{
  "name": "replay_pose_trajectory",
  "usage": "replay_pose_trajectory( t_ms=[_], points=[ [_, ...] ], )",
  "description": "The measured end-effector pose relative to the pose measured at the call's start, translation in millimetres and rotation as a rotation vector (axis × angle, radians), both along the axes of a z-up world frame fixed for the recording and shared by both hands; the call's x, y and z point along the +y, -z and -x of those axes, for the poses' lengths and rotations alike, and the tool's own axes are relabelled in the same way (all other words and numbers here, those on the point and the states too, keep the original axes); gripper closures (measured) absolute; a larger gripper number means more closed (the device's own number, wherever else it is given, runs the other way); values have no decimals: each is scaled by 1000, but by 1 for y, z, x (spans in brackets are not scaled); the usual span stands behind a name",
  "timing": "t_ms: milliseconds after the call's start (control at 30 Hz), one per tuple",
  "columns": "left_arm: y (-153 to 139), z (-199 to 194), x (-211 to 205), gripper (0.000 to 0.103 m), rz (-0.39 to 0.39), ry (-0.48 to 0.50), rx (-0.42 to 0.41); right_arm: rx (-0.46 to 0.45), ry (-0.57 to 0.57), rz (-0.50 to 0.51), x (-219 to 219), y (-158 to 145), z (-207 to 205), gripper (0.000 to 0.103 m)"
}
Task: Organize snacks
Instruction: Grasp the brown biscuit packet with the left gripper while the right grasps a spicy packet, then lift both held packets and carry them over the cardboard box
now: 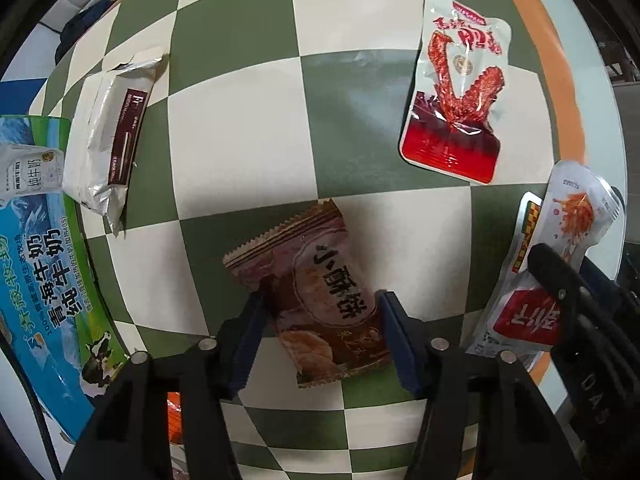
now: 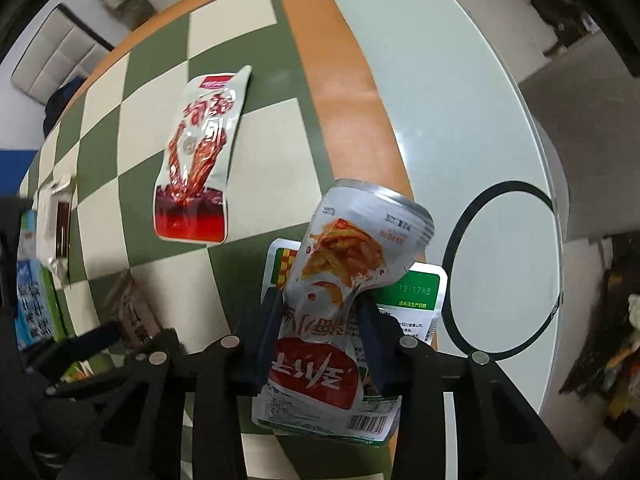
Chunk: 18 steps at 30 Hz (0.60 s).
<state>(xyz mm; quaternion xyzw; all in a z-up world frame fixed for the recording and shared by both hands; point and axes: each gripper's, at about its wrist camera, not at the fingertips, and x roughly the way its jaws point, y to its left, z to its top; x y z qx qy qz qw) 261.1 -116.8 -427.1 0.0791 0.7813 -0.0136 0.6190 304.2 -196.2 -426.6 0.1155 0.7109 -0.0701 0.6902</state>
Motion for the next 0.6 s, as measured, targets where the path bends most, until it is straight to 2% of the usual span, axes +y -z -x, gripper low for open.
replay_pose_trajectory(
  t_ms=[300, 467, 600],
  points=[
    [-16, 10, 8, 51, 21, -6, -23, -52, 23, -53, 0, -18, 13, 66],
    [-44, 17, 9, 51, 64, 12, -65, -99, 29, -91, -3, -43, 18, 66],
    [-78, 24, 13, 51, 111, 27, -115, -135, 31, -132, -5, -66, 25, 66]
  ],
)
